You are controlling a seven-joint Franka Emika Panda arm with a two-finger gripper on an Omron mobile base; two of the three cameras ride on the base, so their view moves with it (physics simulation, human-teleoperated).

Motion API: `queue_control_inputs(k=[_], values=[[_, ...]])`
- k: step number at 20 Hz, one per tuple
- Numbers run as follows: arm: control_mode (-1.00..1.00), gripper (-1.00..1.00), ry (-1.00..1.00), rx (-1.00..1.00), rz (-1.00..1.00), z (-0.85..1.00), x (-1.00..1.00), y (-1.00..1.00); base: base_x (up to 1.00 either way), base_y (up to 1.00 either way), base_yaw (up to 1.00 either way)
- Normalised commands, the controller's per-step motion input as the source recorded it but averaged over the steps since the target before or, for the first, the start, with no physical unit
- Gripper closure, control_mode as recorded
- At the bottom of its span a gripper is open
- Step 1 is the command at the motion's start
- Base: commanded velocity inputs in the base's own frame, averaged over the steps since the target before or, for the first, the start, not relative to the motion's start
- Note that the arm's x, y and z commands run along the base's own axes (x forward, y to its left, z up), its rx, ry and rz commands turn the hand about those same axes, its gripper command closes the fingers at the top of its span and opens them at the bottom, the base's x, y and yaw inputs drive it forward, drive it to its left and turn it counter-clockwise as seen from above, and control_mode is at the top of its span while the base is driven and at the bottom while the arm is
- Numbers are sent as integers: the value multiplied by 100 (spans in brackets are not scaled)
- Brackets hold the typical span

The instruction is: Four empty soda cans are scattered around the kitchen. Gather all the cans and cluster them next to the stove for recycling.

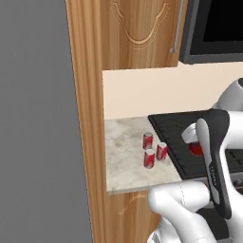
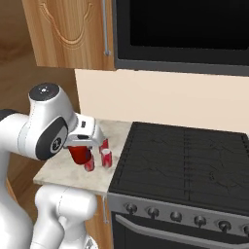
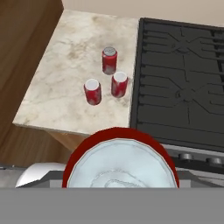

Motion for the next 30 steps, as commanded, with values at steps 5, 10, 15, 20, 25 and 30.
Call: queue_control_inputs(k=[5, 10, 15, 20, 25, 30], values=[[100, 100, 0, 0, 0, 0, 0, 0, 2, 0, -8], [100, 100, 0, 0, 0, 0, 0, 0, 0, 0, 0], [-100, 100, 0, 0, 1, -2, 1, 33, 0, 0, 0], [-100, 100, 4, 0, 15, 0, 4, 80, 0, 0, 0], [-100, 100, 15, 0, 17, -2, 37, 47, 0, 0, 0], [-100, 100, 2, 0, 23, -48, 43, 15, 0, 0, 0]])
